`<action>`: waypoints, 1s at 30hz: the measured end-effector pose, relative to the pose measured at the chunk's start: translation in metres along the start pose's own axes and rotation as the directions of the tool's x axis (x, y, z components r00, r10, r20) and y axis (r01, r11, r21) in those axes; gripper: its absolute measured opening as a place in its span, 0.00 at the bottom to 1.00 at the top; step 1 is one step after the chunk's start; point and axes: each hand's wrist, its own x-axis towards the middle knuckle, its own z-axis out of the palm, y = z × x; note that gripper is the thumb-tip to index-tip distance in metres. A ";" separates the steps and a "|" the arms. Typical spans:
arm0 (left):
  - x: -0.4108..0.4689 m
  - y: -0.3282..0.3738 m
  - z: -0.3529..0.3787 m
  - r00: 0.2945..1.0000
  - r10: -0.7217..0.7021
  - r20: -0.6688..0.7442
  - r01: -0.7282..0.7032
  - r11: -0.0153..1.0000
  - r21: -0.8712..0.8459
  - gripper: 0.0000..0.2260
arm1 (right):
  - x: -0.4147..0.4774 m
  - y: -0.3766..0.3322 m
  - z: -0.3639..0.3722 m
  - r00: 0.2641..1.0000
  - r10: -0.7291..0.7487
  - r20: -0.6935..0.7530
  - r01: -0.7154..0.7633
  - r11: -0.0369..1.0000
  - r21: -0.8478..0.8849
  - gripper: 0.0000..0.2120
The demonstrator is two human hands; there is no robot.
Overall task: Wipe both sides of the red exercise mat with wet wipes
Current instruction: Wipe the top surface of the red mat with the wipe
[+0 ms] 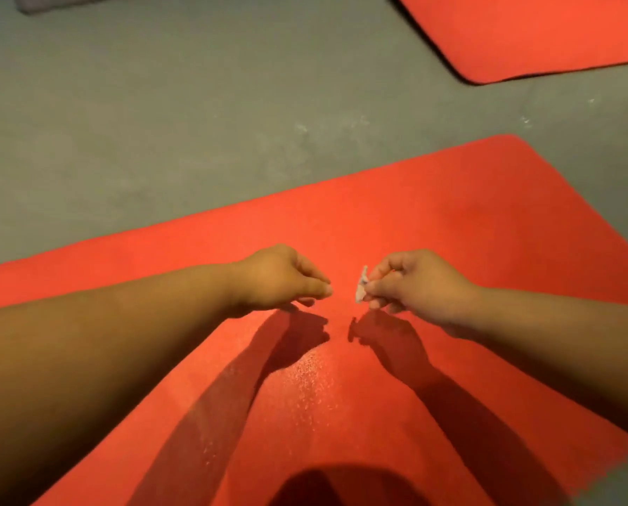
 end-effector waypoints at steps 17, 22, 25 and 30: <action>-0.185 0.087 -0.037 0.936 0.118 -0.331 -0.219 0.932 -0.289 0.08 | -0.156 -0.131 0.060 0.979 -0.025 -0.202 0.107 0.908 0.405 0.07; -0.165 0.093 -0.022 0.886 0.011 -0.464 -0.268 0.829 -0.492 0.10 | -0.137 -0.109 0.057 0.985 0.021 -0.173 0.064 0.881 0.470 0.06; -0.152 0.109 -0.015 0.908 0.007 -0.418 -0.264 0.786 -0.559 0.16 | -0.126 -0.105 0.043 0.994 0.028 -0.110 0.030 0.871 0.490 0.05; -0.135 0.145 -0.007 0.928 0.007 -0.373 -0.231 0.797 -0.559 0.12 | -0.114 -0.111 0.007 0.999 0.011 0.034 -0.029 0.803 0.595 0.03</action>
